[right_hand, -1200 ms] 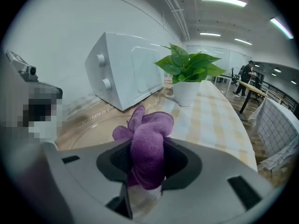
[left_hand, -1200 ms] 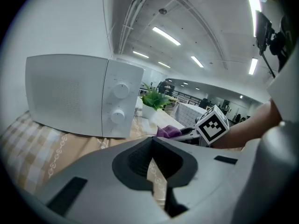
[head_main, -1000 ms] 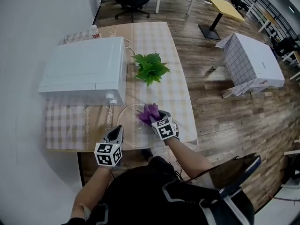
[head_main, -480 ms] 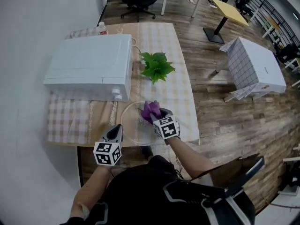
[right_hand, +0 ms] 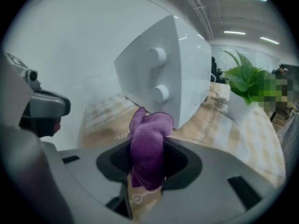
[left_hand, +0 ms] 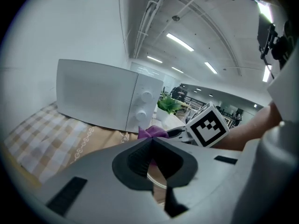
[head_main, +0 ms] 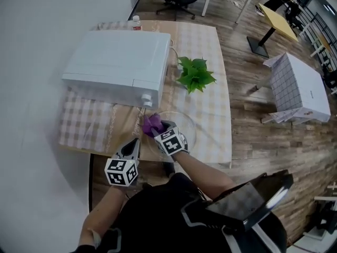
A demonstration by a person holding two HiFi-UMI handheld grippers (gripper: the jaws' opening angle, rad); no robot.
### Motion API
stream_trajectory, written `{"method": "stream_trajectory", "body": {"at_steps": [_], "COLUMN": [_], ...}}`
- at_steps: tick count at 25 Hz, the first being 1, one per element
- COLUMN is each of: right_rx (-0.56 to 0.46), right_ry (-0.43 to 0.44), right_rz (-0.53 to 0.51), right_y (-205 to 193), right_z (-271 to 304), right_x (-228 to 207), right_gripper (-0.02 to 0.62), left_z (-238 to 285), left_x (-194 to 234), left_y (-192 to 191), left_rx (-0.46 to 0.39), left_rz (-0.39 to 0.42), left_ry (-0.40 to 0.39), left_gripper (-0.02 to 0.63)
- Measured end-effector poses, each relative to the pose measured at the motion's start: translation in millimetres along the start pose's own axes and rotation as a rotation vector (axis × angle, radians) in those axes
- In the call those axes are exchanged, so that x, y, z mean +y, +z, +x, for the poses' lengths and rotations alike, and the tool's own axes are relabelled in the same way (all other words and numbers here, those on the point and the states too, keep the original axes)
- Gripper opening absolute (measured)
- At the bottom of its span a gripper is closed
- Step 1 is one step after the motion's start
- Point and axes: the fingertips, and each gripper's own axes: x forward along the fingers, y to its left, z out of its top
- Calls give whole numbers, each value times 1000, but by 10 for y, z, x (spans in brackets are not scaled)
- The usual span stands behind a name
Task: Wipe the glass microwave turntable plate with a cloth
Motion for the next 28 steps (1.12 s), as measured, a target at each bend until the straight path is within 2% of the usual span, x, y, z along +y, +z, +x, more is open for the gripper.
{"method": "stream_trajectory", "body": {"at_steps": [6, 9, 13, 22, 28], "right_rx": [54, 56, 64, 73, 70], "right_ry": [14, 9, -3, -67, -105], "right_rz": [-32, -36, -38, 24, 36], "right_y": [-139, -187, -296, -563, -730], "right_z": [162, 119, 1, -312, -478], "right_x": [79, 15, -78, -387, -533], "right_gripper": [155, 155, 156, 156, 158], "left_z": [-33, -10, 50, 209, 239], "left_x": [78, 46, -75, -407, -560], "left_y": [-82, -107, -114, -76, -112], "left_rx": [16, 30, 39, 41, 44], "left_rz": [-22, 7, -1, 50, 79], "left_ry": [37, 37, 8, -72, -99], "left_gripper": [3, 3, 3, 3, 3]}}
